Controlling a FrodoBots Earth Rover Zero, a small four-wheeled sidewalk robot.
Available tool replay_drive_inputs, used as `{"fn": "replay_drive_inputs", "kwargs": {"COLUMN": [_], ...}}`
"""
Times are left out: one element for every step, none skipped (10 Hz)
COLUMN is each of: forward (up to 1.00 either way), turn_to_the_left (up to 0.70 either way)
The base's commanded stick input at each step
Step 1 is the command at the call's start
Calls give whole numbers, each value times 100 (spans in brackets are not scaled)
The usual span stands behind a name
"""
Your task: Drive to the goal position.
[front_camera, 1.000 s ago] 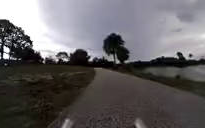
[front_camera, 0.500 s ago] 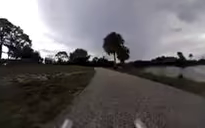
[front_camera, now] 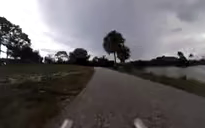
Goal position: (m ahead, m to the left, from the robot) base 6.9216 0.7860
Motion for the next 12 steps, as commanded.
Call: {"fn": "replay_drive_inputs", "kwargs": {"forward": [100, 100, 100, 100, 100, 100, 100, 100, 100, 100, 100, 100], "turn_to_the_left": [0, 0, 0, 0, 0, 0, 0, 0, 0, 0, 0, 0]}}
